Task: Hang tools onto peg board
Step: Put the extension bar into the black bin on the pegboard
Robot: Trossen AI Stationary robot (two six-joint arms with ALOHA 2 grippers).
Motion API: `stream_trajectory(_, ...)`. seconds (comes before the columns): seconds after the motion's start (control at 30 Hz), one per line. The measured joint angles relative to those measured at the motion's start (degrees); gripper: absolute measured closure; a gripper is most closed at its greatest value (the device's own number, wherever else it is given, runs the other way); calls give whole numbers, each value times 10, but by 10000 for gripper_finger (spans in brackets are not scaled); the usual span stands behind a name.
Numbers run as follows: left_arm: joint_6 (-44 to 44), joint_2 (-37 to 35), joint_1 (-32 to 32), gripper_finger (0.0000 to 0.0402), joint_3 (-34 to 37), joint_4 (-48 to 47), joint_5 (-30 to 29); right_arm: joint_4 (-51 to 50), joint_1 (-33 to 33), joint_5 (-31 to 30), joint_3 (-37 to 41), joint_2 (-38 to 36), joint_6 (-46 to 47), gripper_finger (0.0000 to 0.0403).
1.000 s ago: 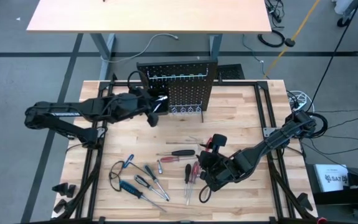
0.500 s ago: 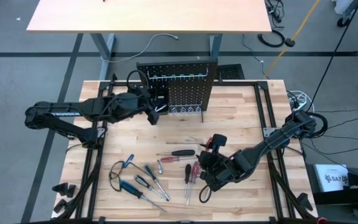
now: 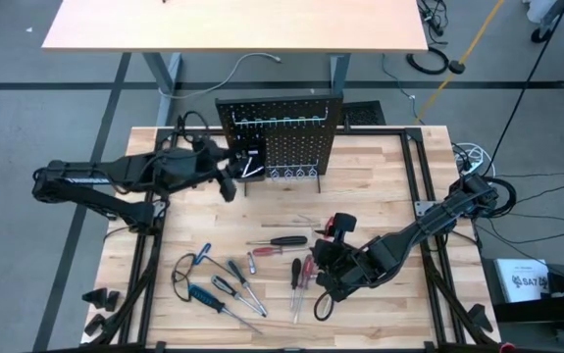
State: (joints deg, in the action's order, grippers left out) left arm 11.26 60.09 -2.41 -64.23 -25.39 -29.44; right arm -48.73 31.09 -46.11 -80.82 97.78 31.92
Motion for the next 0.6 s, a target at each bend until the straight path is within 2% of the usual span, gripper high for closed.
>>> stream_trajectory(0.13,11,0,-60,234,2,-33,17,0,0,9,0,0,-2,186)
stream_trajectory(0.3,39,1,-144,234,34,-46,19,6,0,61,0,1,-2,186)
stream_trajectory(0.6,50,5,-267,234,99,-13,25,34,-3,134,1,19,-32,186)
